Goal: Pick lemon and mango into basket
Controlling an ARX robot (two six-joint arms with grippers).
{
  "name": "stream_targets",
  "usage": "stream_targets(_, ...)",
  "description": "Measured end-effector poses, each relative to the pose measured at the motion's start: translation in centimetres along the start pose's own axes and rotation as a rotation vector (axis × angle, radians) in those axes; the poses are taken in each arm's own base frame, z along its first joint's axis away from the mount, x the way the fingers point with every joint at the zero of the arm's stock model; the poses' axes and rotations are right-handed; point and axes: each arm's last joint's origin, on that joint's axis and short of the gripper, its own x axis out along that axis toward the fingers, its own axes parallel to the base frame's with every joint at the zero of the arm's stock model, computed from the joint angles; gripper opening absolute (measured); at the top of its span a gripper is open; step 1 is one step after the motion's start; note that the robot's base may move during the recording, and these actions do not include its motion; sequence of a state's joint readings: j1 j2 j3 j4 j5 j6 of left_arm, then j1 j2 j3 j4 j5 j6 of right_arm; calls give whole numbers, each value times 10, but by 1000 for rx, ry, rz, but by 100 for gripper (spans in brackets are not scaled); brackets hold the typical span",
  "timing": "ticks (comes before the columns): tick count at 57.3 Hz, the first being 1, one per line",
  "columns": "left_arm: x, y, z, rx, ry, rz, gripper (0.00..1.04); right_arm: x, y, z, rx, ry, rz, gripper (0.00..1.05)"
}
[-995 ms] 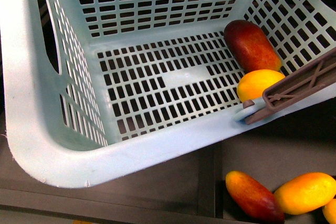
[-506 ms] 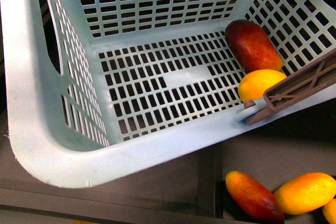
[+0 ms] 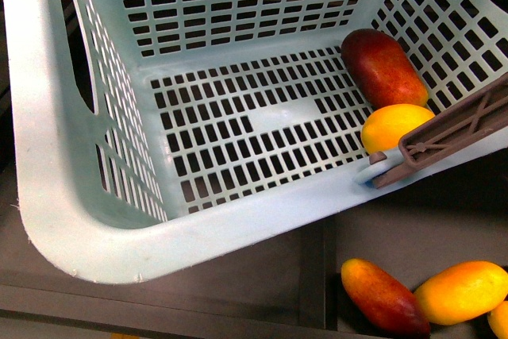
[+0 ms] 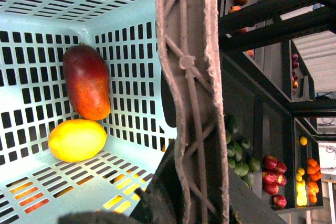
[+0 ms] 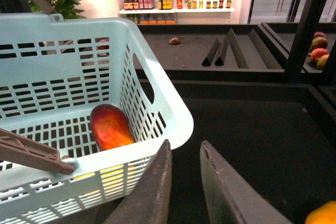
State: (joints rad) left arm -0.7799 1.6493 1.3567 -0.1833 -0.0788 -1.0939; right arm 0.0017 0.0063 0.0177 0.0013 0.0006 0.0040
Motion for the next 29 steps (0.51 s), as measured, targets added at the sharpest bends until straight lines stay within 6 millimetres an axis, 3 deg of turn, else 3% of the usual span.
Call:
stream_targets(21, 0, 0, 0, 0, 0, 0, 7, 0, 0, 0, 0, 0, 0, 85)
stream_targets(26, 0, 0, 0, 0, 1, 0, 7, 0, 0, 0, 0, 0, 0, 97)
stream_targets(29, 0, 0, 0, 0, 1, -1, 7, 0, 0, 0, 0, 0, 0, 96)
